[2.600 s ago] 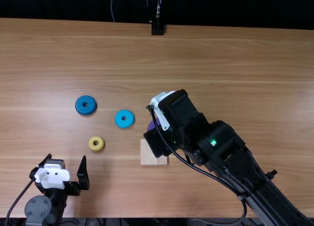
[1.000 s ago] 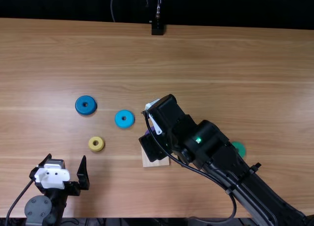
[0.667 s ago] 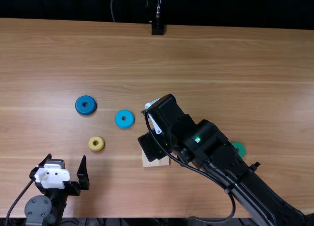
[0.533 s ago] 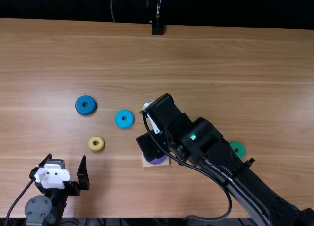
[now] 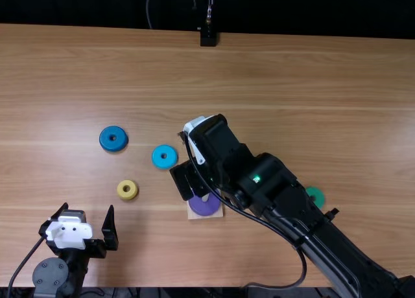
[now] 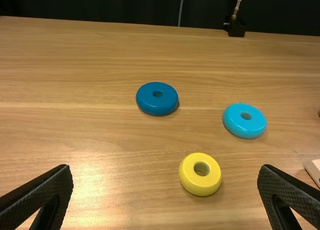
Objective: Build the Hanoi tower: stack the rings onto the peg from bottom to top in this color order: purple, dark blue, light blue, dark green, light green, yellow, orange.
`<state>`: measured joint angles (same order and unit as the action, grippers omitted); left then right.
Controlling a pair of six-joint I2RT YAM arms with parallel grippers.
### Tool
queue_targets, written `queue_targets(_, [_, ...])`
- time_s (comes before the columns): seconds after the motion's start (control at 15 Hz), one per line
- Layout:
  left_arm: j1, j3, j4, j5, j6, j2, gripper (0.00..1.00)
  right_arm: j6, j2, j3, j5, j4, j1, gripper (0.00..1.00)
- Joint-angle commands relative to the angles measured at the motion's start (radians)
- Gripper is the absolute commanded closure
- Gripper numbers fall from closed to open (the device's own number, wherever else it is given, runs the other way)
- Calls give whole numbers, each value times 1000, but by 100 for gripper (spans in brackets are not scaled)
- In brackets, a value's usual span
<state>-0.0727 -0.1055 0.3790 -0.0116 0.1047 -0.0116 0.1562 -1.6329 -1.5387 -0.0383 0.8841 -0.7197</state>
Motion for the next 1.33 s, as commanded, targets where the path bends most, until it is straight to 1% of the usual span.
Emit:
queue_targets(0.0, [-2, 105, 81, -10, -11, 12, 0, 8, 1, -51, 14, -22, 5, 0])
queue_targets(0.07, [-4, 105, 81, -10, -11, 12, 0, 6, 2, -46, 27, -64, 25, 0])
queue_targets(0.2, [-2, 105, 81, -10, -11, 12, 0, 2, 50, -26, 90, -178, 111, 0])
queue_targets(0.27, [-4, 105, 81, -10, -11, 12, 0, -3, 104, 15, 114, -231, 151, 0])
queue_targets(0.33, [-2, 105, 81, -10, -11, 12, 0, -9, 150, 66, 121, -287, 198, 0])
queue_targets(0.53, [-2, 105, 81, -10, -11, 12, 0, -14, 257, 223, 119, -419, 347, 0])
queue_targets(0.67, [-4, 105, 81, -10, -11, 12, 0, -16, 363, 318, 114, -460, 460, 0])
queue_targets(0.8, [-2, 105, 81, -10, -11, 12, 0, -16, 441, 400, 106, -511, 548, 0])
queue_targets(0.87, [-2, 105, 81, -10, -11, 12, 0, -24, 493, 443, 94, -546, 565, 0])
queue_targets(0.93, [-2, 105, 81, -10, -11, 12, 0, -46, 550, 496, 55, -581, 575, 0])
queue_targets(1.0, [-2, 105, 81, -10, -11, 12, 0, -75, 605, 549, -4, -612, 591, 0])
queue_targets(1.07, [-2, 105, 81, -10, -11, 12, 0, -121, 654, 591, -54, -638, 612, 0])
queue_targets(1.13, [-4, 105, 81, -10, -11, 12, 0, -165, 709, 637, -78, -658, 640, 0])
queue_targets(1.2, [-2, 105, 81, -10, -11, 12, 0, -199, 766, 689, -81, -677, 663, 0])
queue_targets(1.27, [-4, 105, 81, -10, -11, 12, 0, -221, 829, 758, -78, -703, 672, 0])
